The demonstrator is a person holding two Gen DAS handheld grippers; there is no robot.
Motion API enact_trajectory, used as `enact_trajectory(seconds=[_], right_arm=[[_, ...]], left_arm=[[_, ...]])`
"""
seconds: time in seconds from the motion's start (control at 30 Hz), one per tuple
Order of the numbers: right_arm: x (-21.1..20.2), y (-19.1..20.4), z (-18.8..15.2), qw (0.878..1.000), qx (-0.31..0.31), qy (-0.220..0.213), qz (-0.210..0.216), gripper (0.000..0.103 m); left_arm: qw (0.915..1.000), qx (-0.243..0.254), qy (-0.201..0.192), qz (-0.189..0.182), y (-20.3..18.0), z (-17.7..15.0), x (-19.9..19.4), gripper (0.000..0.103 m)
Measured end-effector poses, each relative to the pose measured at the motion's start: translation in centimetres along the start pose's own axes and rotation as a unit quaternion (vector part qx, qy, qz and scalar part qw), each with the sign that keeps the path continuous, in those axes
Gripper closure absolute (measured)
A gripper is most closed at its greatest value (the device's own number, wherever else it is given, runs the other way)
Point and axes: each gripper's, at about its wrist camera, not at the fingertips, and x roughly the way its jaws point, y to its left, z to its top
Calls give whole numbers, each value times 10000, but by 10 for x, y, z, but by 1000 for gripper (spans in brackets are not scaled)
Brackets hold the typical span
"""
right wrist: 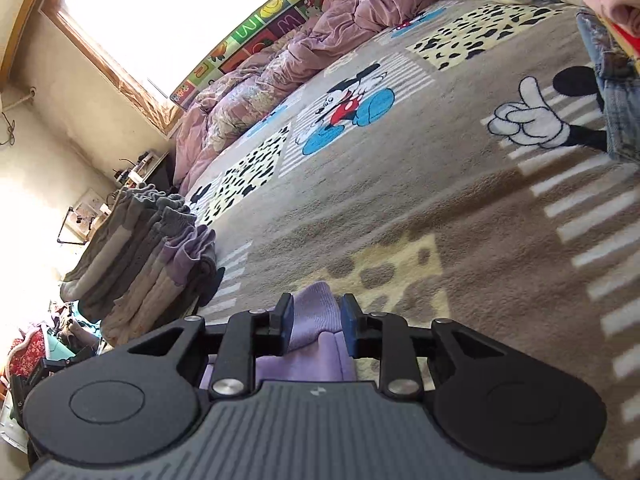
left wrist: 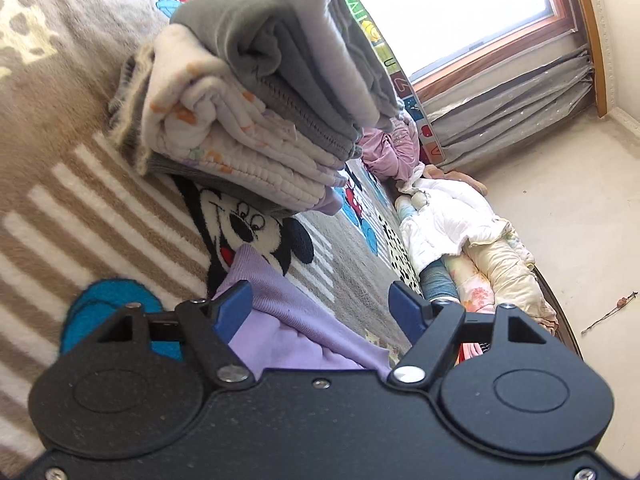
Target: Fold clothes
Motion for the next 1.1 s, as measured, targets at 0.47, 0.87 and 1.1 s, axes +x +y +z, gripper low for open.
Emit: enact_trajectory(seconds=[0.47,0.87,1.1], right_arm=[[-120,64,-159,9890,-1399,141,453,70],[-184,99,-272,9602,-2667,-103,820,69],[-203,111,-323,9157,-4011,-45,241,69]], left_arm=[[9995,306,62,-110,-12,-95,-116,27],[9954,824,365,330,-57,-246,-152,28],[9922,1019,115,707,-69,-297,-171,30]])
